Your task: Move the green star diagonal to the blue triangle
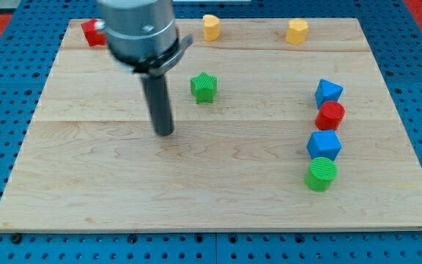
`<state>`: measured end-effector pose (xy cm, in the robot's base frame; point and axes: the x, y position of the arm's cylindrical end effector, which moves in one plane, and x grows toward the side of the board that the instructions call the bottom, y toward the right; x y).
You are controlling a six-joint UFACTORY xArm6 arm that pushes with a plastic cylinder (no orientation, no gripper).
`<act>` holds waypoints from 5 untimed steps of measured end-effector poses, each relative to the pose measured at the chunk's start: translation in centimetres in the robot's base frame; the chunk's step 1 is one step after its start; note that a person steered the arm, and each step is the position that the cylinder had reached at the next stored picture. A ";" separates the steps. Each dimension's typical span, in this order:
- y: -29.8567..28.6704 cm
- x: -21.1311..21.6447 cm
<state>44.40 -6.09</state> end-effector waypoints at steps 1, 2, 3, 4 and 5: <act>4.3 -7.5; 4.2 -10.0; 0.1 -12.3; 7.3 -13.0; 12.3 -13.0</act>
<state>31.45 6.21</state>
